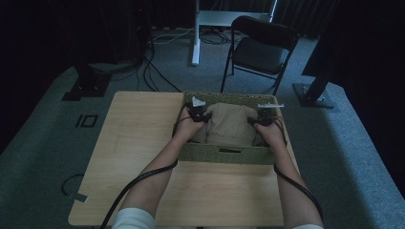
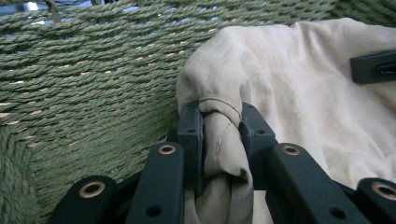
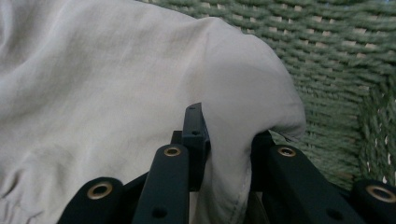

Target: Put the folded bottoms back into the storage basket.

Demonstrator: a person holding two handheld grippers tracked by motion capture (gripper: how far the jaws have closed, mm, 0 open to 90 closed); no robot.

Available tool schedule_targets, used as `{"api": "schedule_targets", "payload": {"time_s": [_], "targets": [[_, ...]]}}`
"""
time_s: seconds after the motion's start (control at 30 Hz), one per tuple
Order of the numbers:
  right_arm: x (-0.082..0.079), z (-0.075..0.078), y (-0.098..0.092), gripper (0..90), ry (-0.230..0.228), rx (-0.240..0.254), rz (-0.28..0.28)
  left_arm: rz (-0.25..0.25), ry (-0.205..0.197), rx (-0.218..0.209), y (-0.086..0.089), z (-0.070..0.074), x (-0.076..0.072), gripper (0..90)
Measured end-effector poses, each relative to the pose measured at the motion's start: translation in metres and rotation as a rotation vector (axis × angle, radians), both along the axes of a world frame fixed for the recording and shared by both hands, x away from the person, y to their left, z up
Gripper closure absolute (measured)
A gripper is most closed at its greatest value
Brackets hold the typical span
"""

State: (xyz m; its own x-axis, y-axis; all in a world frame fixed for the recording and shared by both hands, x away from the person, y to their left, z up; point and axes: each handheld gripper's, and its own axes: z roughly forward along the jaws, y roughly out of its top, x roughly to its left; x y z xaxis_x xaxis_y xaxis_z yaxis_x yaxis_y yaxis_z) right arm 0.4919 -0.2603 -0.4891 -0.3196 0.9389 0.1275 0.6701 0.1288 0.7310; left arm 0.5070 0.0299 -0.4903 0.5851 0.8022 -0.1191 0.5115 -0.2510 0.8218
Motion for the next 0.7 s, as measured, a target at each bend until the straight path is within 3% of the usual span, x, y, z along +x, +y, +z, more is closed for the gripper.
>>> {"api": "schedule_targets", "payload": {"time_s": [0.17,0.27,0.33,0.4,0.43,0.53,0.6,0.7], "targets": [[0.005,-0.002,0.003,71.5,0.018,-0.031,-0.016,0.028,0.018,-0.001,0.000,-0.007,0.005,69.8],[0.006,-0.004,0.004,63.7,0.001,-0.049,-0.039,0.030,0.029,-0.001,-0.001,-0.009,0.007,64.8],[0.007,-0.004,0.003,57.9,-0.011,-0.045,-0.043,0.021,0.035,0.016,-0.002,-0.009,0.007,55.7],[0.007,-0.002,0.001,50.8,-0.024,-0.035,-0.058,0.002,0.067,0.052,-0.004,-0.011,0.008,42.1],[0.006,-0.001,0.001,46.6,-0.020,-0.036,-0.062,-0.010,0.054,0.062,-0.006,-0.011,0.008,37.6],[0.006,0.003,0.001,28.4,-0.059,0.007,-0.053,-0.002,0.018,0.066,-0.008,-0.004,0.006,24.5],[0.005,0.008,0.001,25.1,-0.086,0.034,-0.054,0.003,0.008,0.042,-0.009,0.004,0.004,20.8],[0.002,0.020,0.003,17.2,-0.101,0.033,-0.040,0.010,0.007,0.030,-0.006,0.020,0.001,20.7]]}}
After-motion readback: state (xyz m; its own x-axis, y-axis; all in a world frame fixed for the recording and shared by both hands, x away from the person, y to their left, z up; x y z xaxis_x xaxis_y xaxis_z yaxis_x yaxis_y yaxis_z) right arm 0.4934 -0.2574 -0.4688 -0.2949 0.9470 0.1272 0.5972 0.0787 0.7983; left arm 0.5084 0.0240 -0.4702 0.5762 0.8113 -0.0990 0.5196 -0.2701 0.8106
